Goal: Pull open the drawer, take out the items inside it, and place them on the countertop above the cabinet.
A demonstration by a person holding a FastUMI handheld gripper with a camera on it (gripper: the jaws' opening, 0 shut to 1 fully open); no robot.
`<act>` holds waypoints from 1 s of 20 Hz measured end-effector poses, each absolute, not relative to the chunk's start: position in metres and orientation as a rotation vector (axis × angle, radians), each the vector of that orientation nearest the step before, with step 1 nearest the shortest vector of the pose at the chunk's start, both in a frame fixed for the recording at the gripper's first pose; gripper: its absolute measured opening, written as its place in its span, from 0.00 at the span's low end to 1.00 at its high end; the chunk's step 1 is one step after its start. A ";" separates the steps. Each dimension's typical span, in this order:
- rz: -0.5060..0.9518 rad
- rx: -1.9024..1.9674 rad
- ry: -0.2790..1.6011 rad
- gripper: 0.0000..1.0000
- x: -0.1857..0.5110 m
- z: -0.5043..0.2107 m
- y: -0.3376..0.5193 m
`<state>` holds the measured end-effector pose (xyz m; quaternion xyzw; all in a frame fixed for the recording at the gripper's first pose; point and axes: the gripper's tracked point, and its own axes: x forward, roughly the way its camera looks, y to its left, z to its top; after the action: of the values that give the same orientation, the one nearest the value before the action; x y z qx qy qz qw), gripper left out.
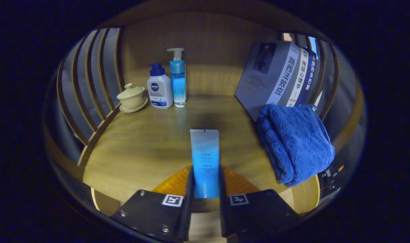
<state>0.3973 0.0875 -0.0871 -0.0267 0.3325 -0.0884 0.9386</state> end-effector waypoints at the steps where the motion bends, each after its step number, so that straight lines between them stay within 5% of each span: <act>1: -0.191 -0.053 0.680 0.41 0.397 -0.089 0.086; 5: -0.187 -0.066 0.686 0.70 0.394 -0.086 0.084; 11: -0.125 -0.081 0.560 0.83 0.378 -0.051 0.102; 20: -0.118 -0.052 0.196 0.84 0.254 0.056 0.121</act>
<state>0.2543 0.1207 0.0559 -0.0260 0.0977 -0.0589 0.9931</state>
